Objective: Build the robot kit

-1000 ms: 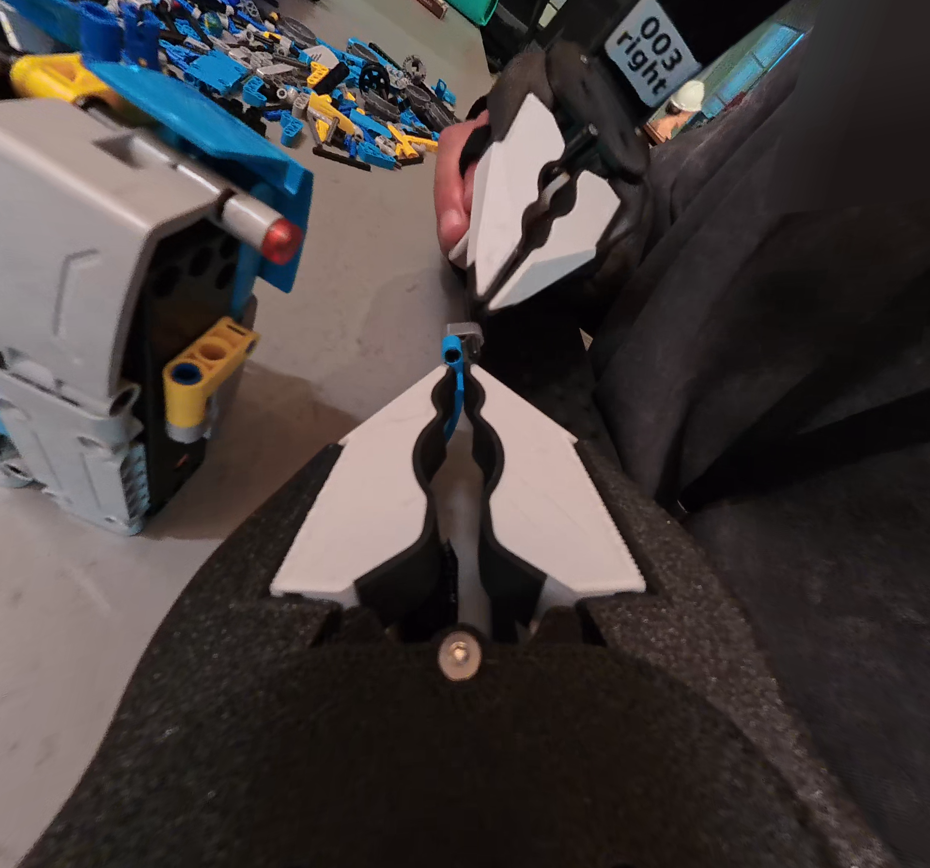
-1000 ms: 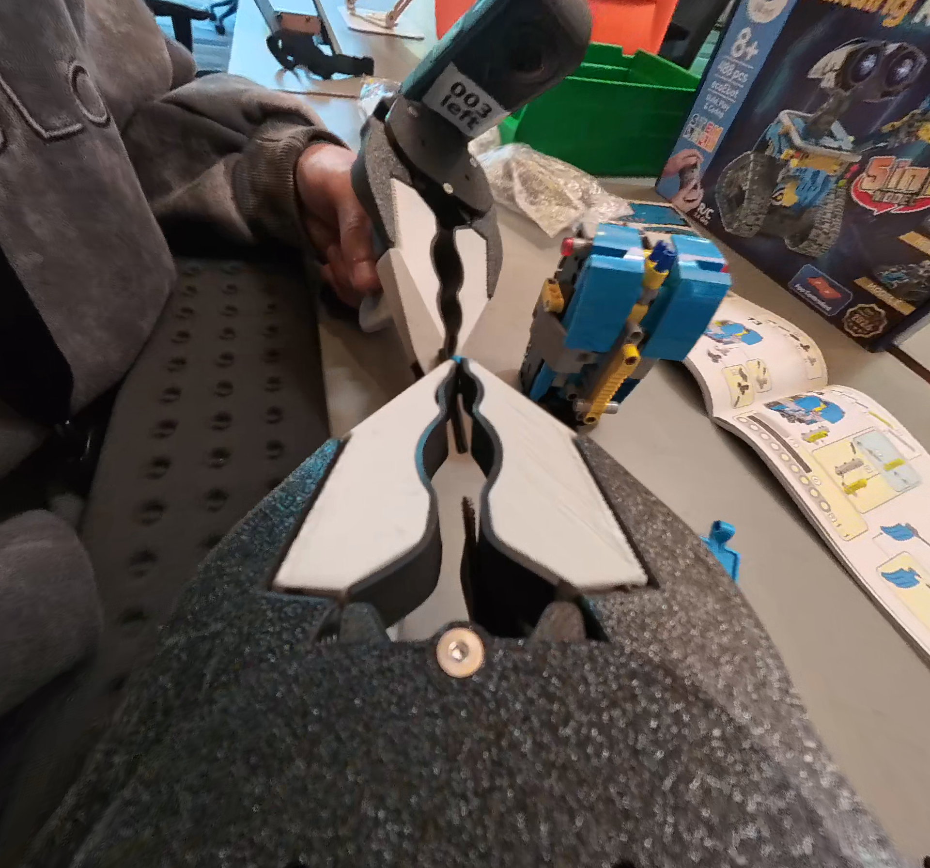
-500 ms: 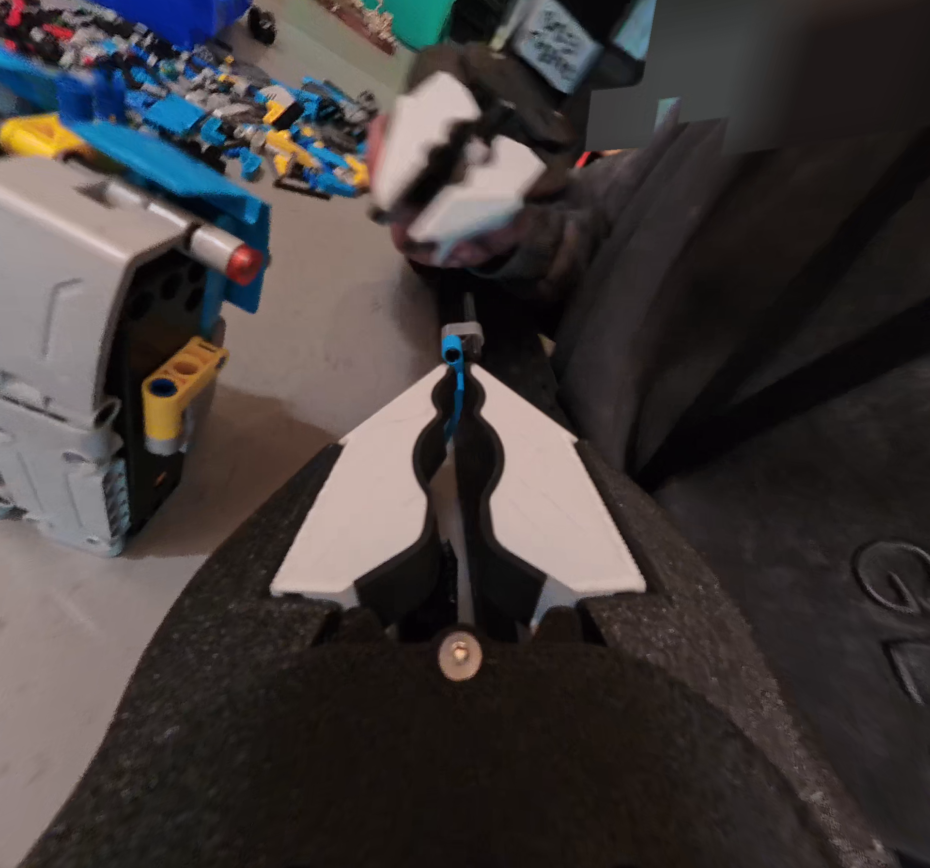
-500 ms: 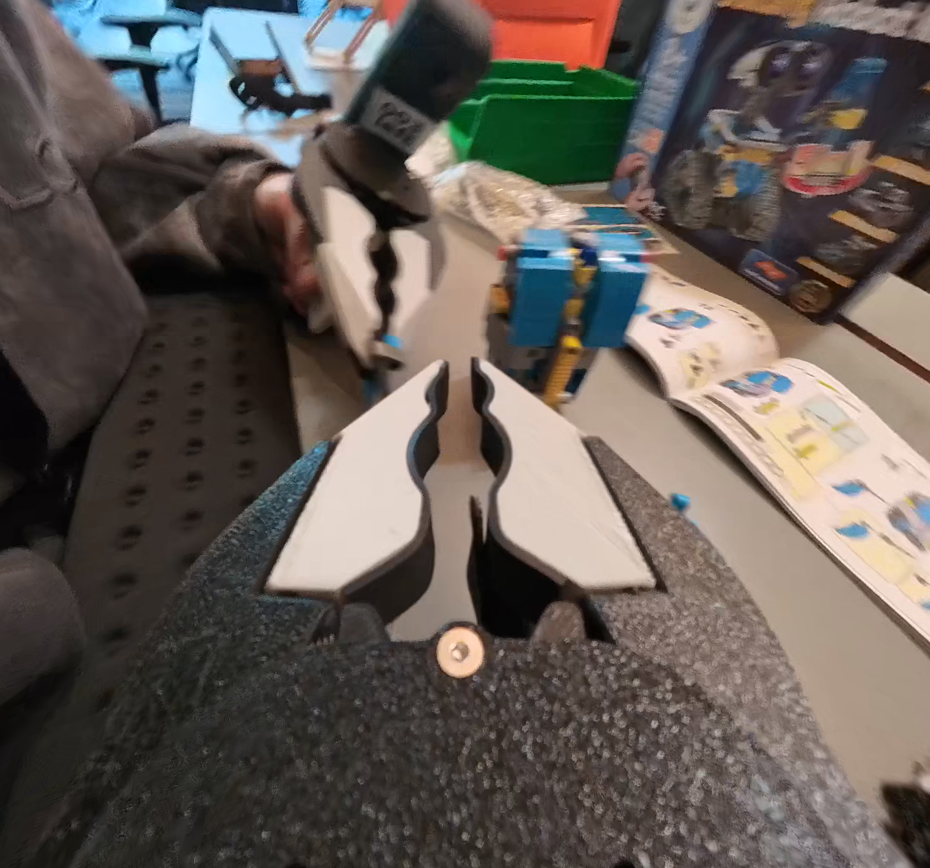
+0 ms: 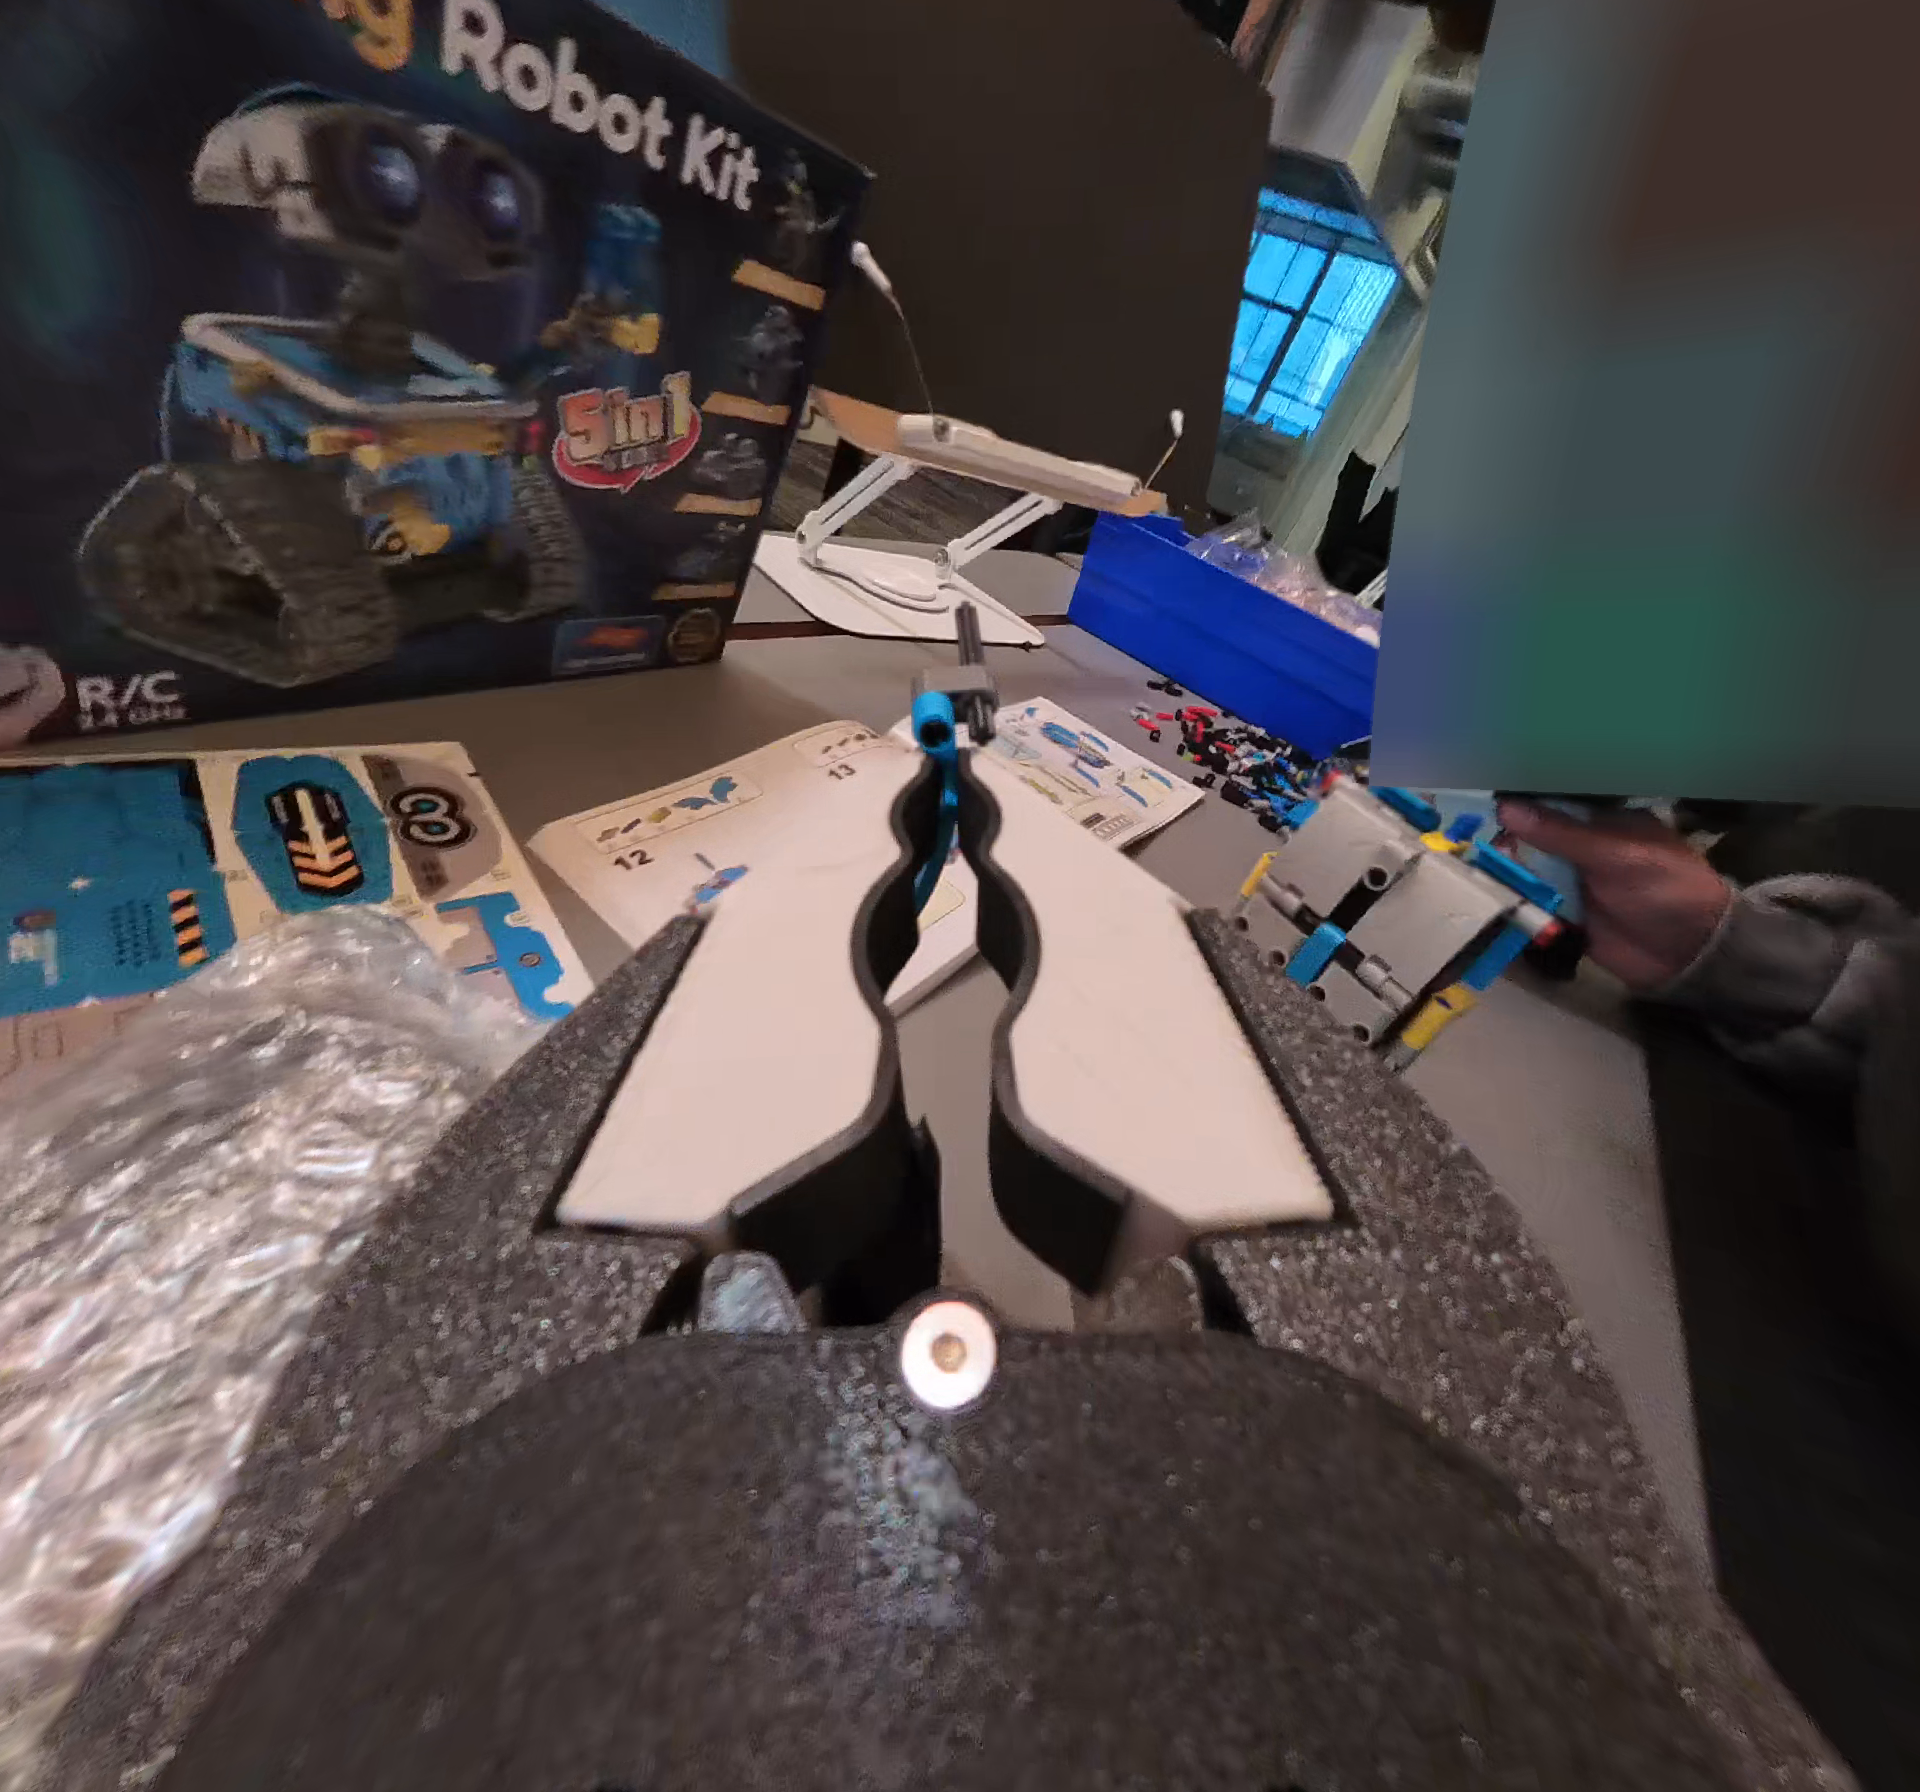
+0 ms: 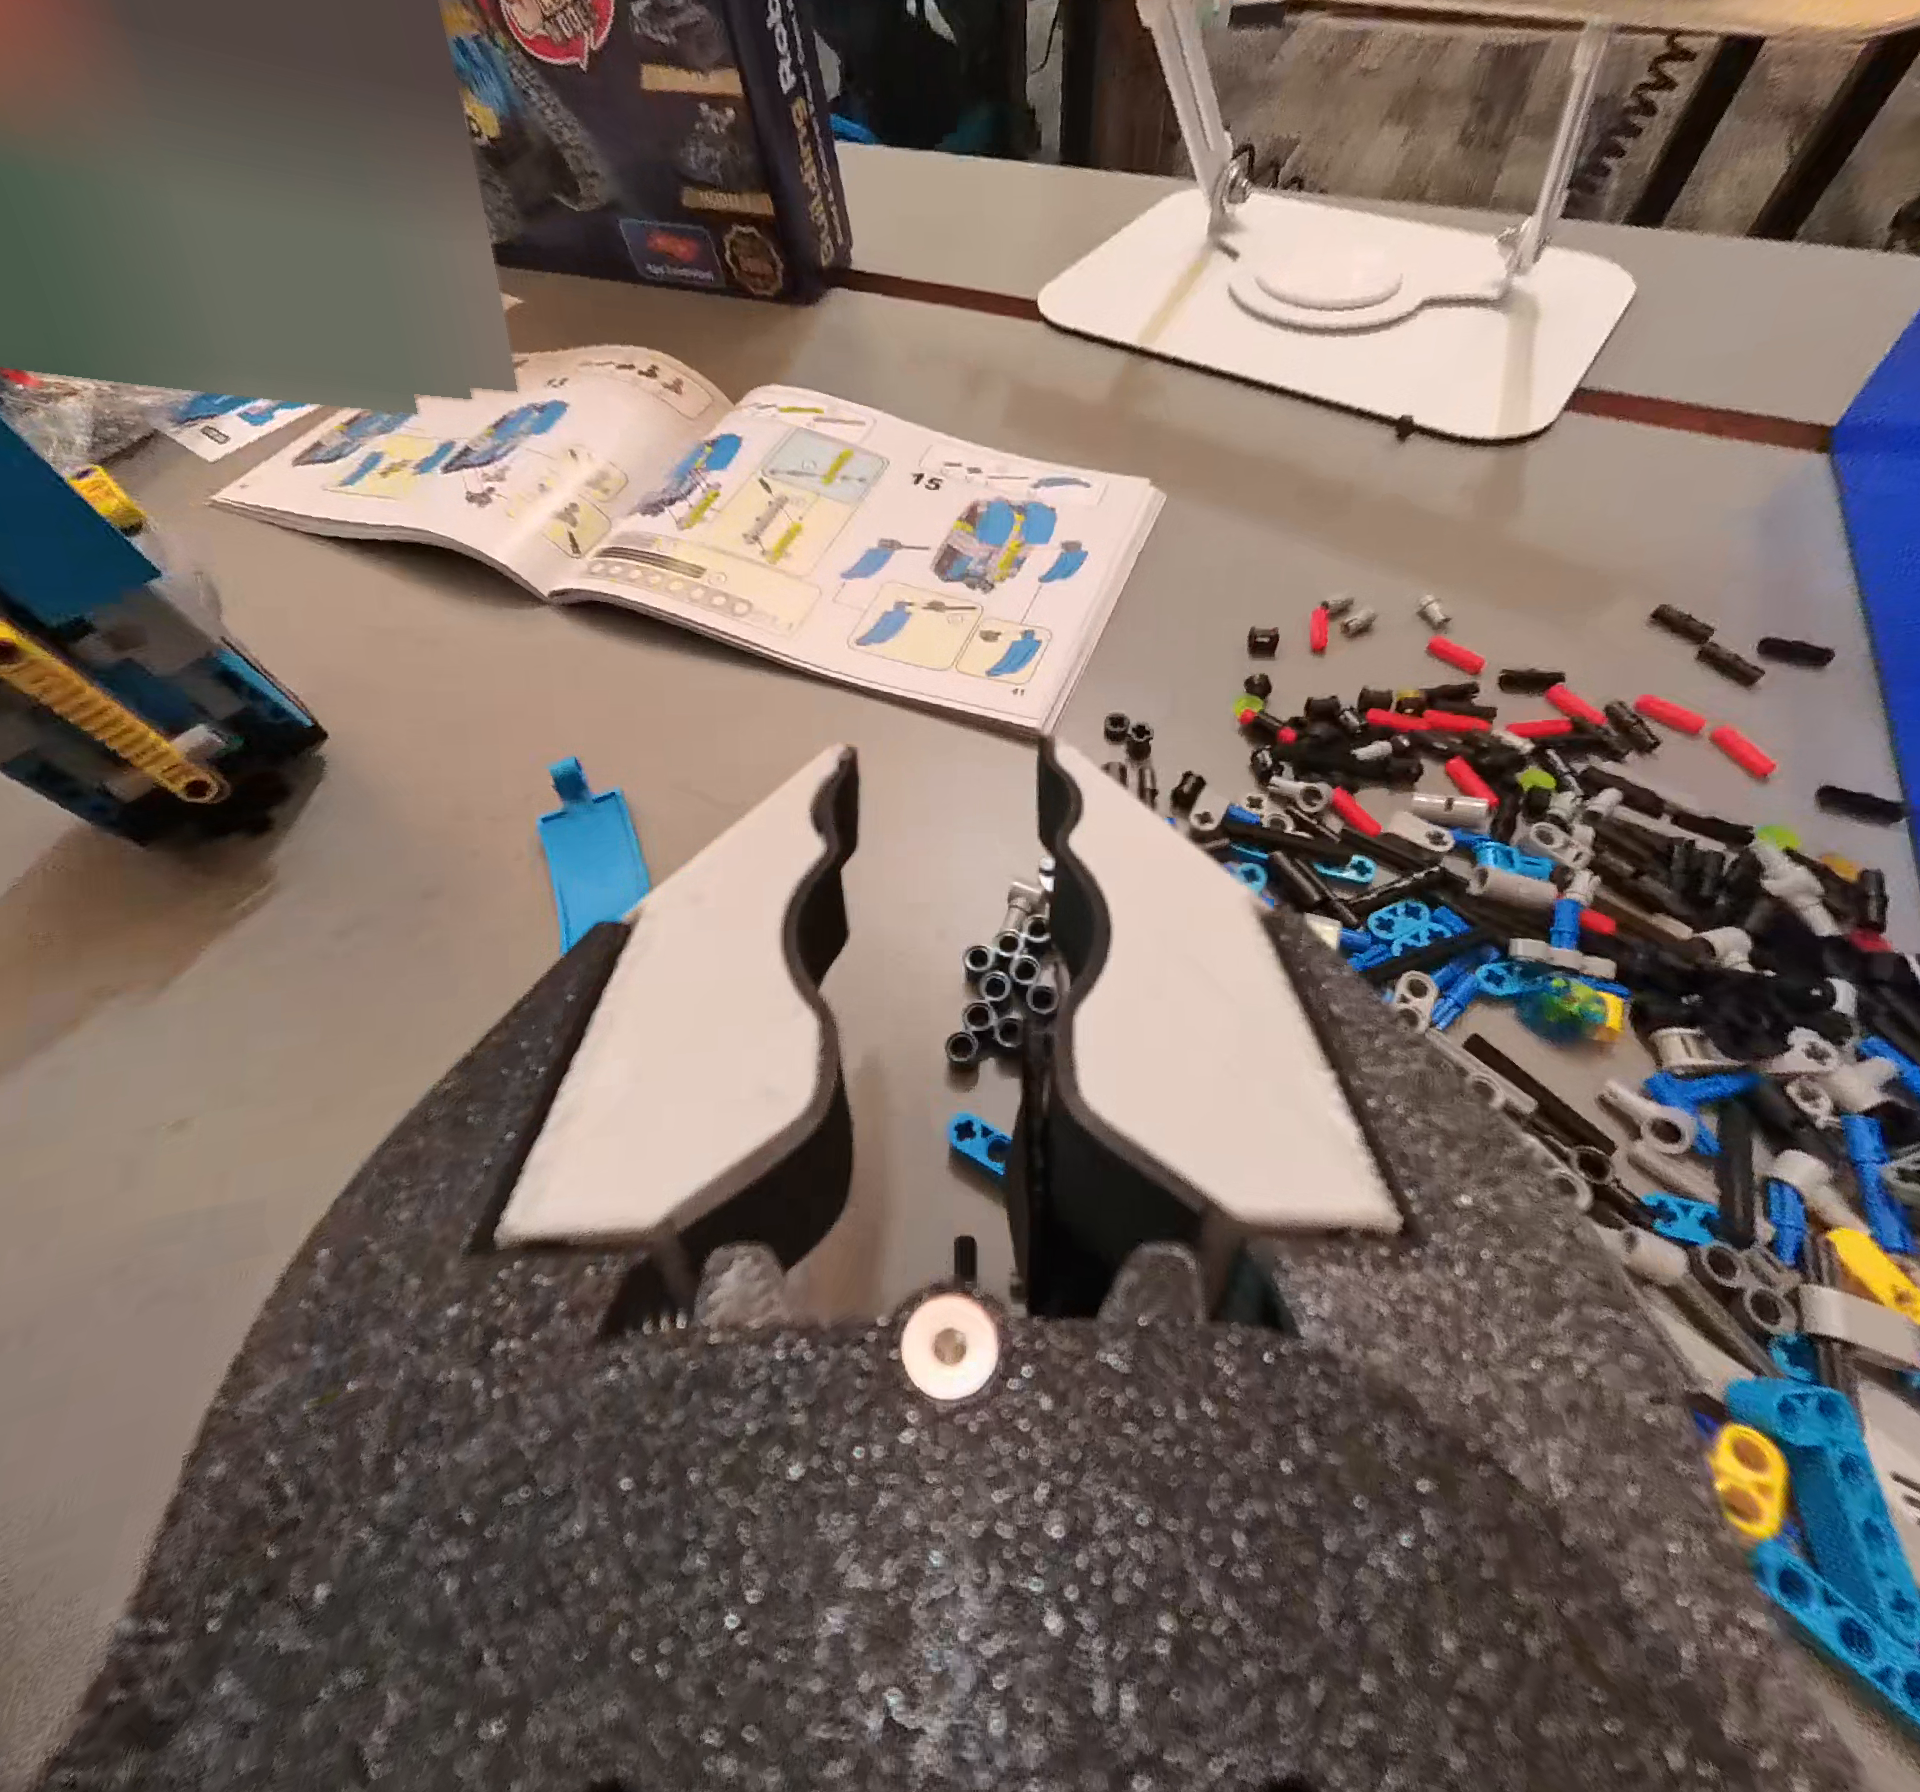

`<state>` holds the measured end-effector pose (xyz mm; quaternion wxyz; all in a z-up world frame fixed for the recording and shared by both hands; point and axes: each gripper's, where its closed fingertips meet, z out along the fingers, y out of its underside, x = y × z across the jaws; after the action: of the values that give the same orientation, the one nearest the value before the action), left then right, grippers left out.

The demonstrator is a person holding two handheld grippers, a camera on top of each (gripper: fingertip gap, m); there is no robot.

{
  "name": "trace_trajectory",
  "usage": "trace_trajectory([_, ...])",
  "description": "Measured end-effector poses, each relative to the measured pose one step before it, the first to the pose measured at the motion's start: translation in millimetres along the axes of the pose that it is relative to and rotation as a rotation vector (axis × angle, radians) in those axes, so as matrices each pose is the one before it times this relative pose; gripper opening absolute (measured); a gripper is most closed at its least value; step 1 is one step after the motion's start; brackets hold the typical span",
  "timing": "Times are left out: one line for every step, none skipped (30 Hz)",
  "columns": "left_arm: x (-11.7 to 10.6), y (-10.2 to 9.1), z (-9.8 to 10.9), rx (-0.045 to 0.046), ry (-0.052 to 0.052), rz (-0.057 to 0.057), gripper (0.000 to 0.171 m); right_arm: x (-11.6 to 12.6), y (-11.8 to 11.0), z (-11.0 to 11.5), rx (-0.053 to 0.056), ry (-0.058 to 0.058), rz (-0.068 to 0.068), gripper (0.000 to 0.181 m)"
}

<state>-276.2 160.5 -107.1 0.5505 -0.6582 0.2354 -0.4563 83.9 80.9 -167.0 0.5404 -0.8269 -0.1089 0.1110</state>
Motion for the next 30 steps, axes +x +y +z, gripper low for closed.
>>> trace_trajectory([-5.88,-0.09,-1.15,0.00724,-0.004,-0.0317,0.002,-0.9,0.26,1.22,-0.0023,-0.0044,0.0073,0.037])
trace_trajectory([-6.87,-0.35,-1.16,0.00954,-0.0157,-0.0234,0.001,-0.43,0.46,0.95,-0.0022,-0.0028,0.0054,0.038])
trace_trajectory([-6.58,0.01,-0.93,0.00742,-0.0214,-0.0069,0.001,0.96,0.97,1.11,-0.0038,0.0044,0.004,0.041])
trace_trajectory([-4.56,0.51,-0.16,0.00246,-0.0143,0.0005,0.001,2.02,1.41,1.38,-0.0085,0.0081,0.0051,0.044])
trace_trajectory([-2.18,0.1,0.4,0.00197,-0.0055,0.0001,0.001,2.44,1.65,1.45,-0.0107,0.0082,0.0089,0.044])
trace_trajectory([-0.18,-0.61,0.67,0.00533,0.0004,0.0039,0.002,1.46,1.39,1.3,-0.0082,0.0019,0.0131,0.044])
trace_trajectory([1.49,-0.85,0.83,0.0055,0.0065,0.01,0.002,-0.46,1.43,1.05,-0.007,-0.0109,0.0149,0.044])
trace_trajectory([2.42,0.82,1.3,-0.00435,0.0107,0.01,0.002,-1.02,1.49,0.78,-0.0058,-0.0145,0.0161,0.044])
trace_trajectory([1.7,1.91,1.49,-0.01163,0.0044,0.0101,0.001,-0.56,0.95,0.32,-0.0028,-0.0103,0.0138,0.044])
trace_trajectory([1.07,1.66,1.37,-0.00928,-0.0027,0.0138,0.001,-0.06,-0.08,-0.28,0.0017,-0.0063,0.009,0.044])
trace_trajectory([1.82,1.29,1.09,-0.00747,0.0023,0.0151,0.001,-0.19,-0.49,-0.28,0.003,-0.0056,0.0059,0.042])
trace_trajectory([2.37,1.28,1.02,-0.00893,0.0066,0.0133,0.002,-0.07,-0.29,-0.16,0.0023,-0.0025,0.005,0.042])
trace_trajectory([1.49,1.26,0.97,-0.00823,0.0012,0.0114,0.002,-0.26,0.01,0.04,0.0001,-0.0034,0.0015,0.041])
trace_trajectory([0.59,0.9,0.7,-0.00633,-0.0028,0.0093,0.002,-0.38,0.26,0.11,-0.0019,-0.0025,0.0,0.041])
trace_trajectory([0.5,0.85,0.61,-0.0051,-0.0011,0.0063,0.002,-1.59,0.54,0.54,-0.0034,-0.0087,-0.0012,0.039])
trace_trajectory([0.38,0.53,0.48,-0.00369,-0.0007,0.0037,0.002,-1.87,0.89,0.69,-0.0054,-0.0101,0.0001,0.038])
trace_trajectory([0.13,0.32,0.26,-0.00199,-0.0017,0.0019,0.002,-1.26,0.75,0.7,-0.0047,-0.0049,-0.0015,0.038])
trace_trajectory([-0.17,0.19,0.13,-0.00132,-0.0014,-0.0001,0.002,-0.5,0.71,0.42,-0.004,-0.0004,-0.0036,0.038])
trace_trajectory([-0.38,0.26,0.17,-0.00181,-0.0017,-0.0022,0.002,-0.28,0.02,-0.02,-0.0009,0.0008,-0.0034,0.038])
trace_trajectory([-0.47,0.31,0.1,-0.00164,-0.0023,-0.0032,0.002,-0.15,-0.58,-0.32,0.0034,0.0002,-0.002,0.038])
trace_trajectory([-0.62,0.18,-0.01,-0.00087,-0.0026,-0.0032,0.002,-0.35,-0.39,-0.25,0.0029,-0.002,0.0001,0.037])
trace_trajectory([-0.43,0.12,0.03,0.0,-0.0023,-0.0023,0.002,-0.35,0.13,0.01,-0.0006,-0.0033,0.0017,0.036])
trace_trajectory([-0.15,0.04,-0.02,0.00009,-0.0004,-0.001,0.002,-0.22,0.53,0.28,-0.0026,-0.0023,0.0028,0.036])
trace_trajectory([0.33,0.24,0.19,-0.0016,0.0016,-0.0004,0.002,0.02,0.3,0.21,-0.0013,-0.0013,0.0019,0.037])
trace_trajectory([0.34,0.65,0.26,-0.00384,0.0019,-0.0002,0.002,0.05,-0.09,0.09,-0.0001,-0.0007,0.0015,0.037])
trace_trajectory([0.15,0.56,0.4,-0.00354,-0.0004,0.0012,0.002,-0.28,0.0,0.14,0.0003,-0.0021,0.0005,0.036])
trace_trajectory([-0.05,0.25,0.24,-0.0018,-0.002,0.002,0.002,-0.29,0.27,0.25,-0.0017,-0.0019,0.0009,0.036])
trace_trajectory([0.03,0.22,0.21,-0.00102,-0.0013,0.0011,0.002,-0.09,0.66,0.43,-0.0033,-0.0015,0.0007,0.036])
trace_trajectory([0.02,0.2,0.16,-0.00163,0.0003,-0.0005,0.002,-0.1,0.48,0.23,-0.0026,-0.0009,0.0005,0.036])
trace_trajectory([-0.09,0.4,0.24,-0.0021,0.0004,-0.0018,0.002,0.06,0.05,0.12,-0.0001,0.0004,0.0007,0.036])
